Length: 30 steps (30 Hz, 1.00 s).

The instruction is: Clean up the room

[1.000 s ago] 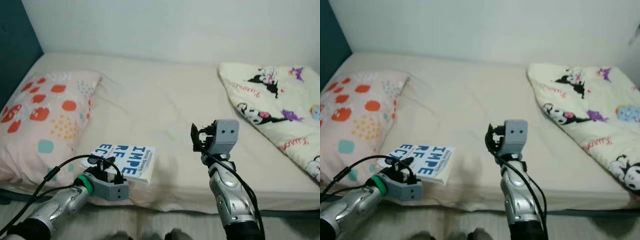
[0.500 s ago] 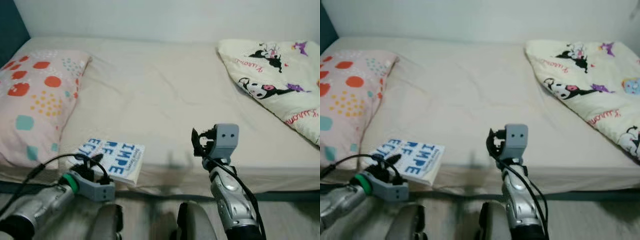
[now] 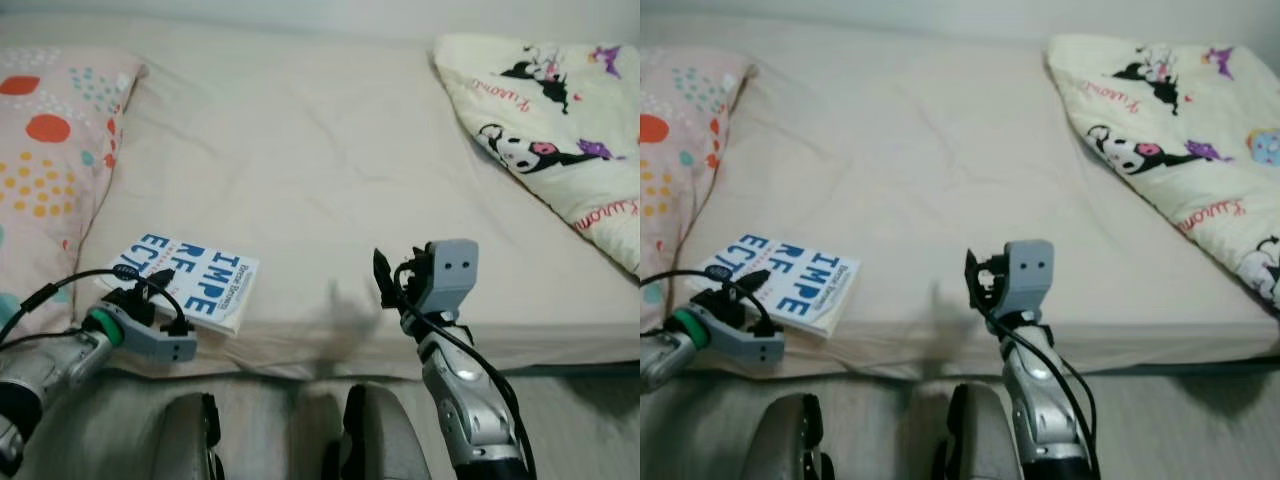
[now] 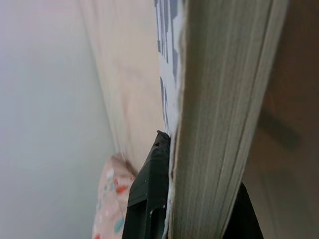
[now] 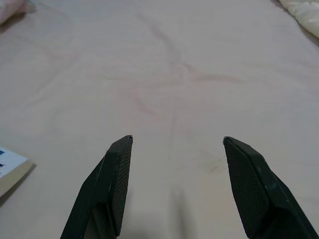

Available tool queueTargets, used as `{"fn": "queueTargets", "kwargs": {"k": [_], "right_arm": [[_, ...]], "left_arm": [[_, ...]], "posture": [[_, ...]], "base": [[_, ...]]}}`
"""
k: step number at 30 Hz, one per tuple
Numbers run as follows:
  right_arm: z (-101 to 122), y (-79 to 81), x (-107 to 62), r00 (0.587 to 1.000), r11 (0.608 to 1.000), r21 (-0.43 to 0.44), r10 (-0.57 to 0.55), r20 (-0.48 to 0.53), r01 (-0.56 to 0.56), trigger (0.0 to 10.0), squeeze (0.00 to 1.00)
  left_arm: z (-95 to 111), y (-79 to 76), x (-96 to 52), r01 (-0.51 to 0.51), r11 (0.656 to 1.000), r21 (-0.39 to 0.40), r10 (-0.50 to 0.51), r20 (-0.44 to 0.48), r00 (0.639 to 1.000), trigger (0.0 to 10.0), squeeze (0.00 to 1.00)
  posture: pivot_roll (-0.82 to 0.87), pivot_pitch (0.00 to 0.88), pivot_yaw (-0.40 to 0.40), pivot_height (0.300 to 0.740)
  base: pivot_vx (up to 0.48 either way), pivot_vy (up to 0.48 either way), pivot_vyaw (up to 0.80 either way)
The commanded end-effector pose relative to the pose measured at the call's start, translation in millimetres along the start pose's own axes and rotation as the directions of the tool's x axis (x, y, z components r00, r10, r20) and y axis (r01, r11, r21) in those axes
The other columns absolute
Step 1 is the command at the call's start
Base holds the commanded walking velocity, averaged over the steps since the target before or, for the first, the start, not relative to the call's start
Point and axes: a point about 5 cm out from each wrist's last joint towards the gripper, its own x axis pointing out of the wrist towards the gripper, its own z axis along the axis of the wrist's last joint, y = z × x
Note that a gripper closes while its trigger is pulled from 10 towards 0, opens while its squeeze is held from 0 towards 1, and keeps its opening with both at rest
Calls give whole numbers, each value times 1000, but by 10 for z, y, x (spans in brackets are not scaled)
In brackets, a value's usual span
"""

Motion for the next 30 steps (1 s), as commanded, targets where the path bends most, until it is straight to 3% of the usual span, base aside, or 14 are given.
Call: {"fn": "queueTargets", "kwargs": {"k": [1, 5, 7, 8, 9, 12, 17, 19, 23, 24, 25, 26, 28, 30], "right_arm": [[-53, -37, -59, 1000, 1000, 7, -7, -29, 8, 10000, 0], [-42, -38, -113, 999, 1000, 6, -7, -35, 7, 10000, 0], [-42, -37, -125, 999, 1000, 6, -9, -39, 9, 10000, 0], [-44, -37, -133, 999, 1000, 6, -11, -42, 11, 10000, 0], [-44, -38, -138, 999, 1000, 7, -14, -45, 14, 10000, 0], [-45, -42, -139, 999, 1000, 8, -18, -49, 19, 10000, 0], [-40, -44, -135, 998, 1000, 9, -20, -53, 21, 10000, 0], [-42, -33, -101, 999, 1000, 10, -16, -52, 16, 10000, 0], [-41, -14, -67, 999, 1000, 11, -8, -51, 9, 10000, 0], [-42, -8, -59, 999, 1000, 11, -6, -52, 7, 10000, 0], [-44, -3, -50, 999, 1000, 11, -5, -52, 6, 10000, 0], [-44, -3, -50, 999, 1000, 11, -5, -52, 6, 10000, 0], [-46, 0, -39, 999, 1000, 10, -4, -52, 4, 10000, 0], [-47, 0, -27, 999, 1000, 11, -4, -51, 5, 10000, 0]], "left_arm": [[63, -44, 1, 0, 1000, 9, 0, 40, 999, 10000, 0], [64, 35, 113, -8, 998, 65, 4, 51, 999, 10000, 0], [55, 51, 133, -9, 997, 71, 6, 42, 999, 10000, 78], [46, 58, 145, -7, 998, 57, 5, 28, 1000, 10000, 859], [25, 64, 156, -6, 1000, 11, 6, -12, 1000, 10000, 1000], [-21, 68, 168, -25, 992, -122, 12, -111, 994, 10000, 1000], [-38, 51, 170, -49, 973, -224, 9, -175, 985, 10000, 1000], [-28, -23, 146, -54, 941, -334, -26, -231, 973, 10000, 1000], [22, -87, 131, -45, 894, -446, -67, -233, 970, 10000, 1000], [63, -99, 134, -35, 854, -518, -86, -208, 974, 10000, 0], [139, -122, 132, 7, 810, -587, -111, -141, 984, 10000, 0], [139, -122, 132, 7, 810, -587, -111, -141, 984, 10000, 0], [260, -140, 122, 79, 744, -663, -130, -28, 991, 10000, 0], [348, -142, 118, 136, 718, -682, -136, 53, 989, 10000, 0]], "posture": [[-51, 317, -65, 590], [-69, 324, -59, 590], [-68, 324, -56, 590], [-70, 323, -54, 590], [-70, 320, -50, 590], [-67, 314, -48, 590], [-62, 309, -48, 590], [-43, 296, -54, 590], [-38, 291, -55, 590], [-32, 284, -54, 590], [-30, 281, -54, 590], [-30, 281, -54, 590], [-25, 277, -52, 590], [-19, 274, -51, 590]], "base": [[0, 0, 0], [0, 0, 0], [0, 0, 0], [0, 0, 0], [0, 0, 0], [0, 0, 0], [0, 0, 0], [0, 0, 0], [0, 0, 0], [0, 0, 0], [0, 0, 0], [0, 0, 0], [0, 0, 0], [0, 0, 0]]}}
